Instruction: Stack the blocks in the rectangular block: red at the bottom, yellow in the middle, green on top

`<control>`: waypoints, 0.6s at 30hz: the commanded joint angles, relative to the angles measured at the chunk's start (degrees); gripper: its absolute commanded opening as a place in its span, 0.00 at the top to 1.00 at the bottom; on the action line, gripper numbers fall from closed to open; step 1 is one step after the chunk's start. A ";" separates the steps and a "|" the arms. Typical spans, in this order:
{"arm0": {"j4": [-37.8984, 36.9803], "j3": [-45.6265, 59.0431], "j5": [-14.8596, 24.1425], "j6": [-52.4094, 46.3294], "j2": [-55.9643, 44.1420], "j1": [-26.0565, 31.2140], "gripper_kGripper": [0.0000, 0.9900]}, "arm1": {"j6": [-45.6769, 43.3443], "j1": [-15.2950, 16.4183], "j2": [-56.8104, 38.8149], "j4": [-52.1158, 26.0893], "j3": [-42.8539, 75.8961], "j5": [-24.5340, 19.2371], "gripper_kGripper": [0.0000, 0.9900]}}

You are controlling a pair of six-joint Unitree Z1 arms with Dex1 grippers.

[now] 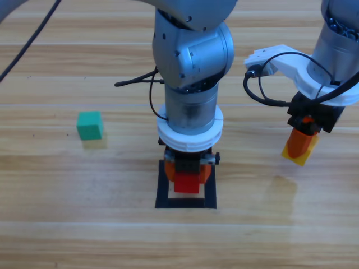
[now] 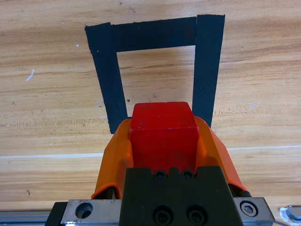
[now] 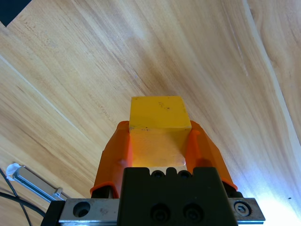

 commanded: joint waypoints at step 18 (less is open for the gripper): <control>-10.86 8.54 -0.73 -0.40 0.05 2.29 1.00 | 0.68 -2.10 -1.47 -1.55 2.02 1.16 1.00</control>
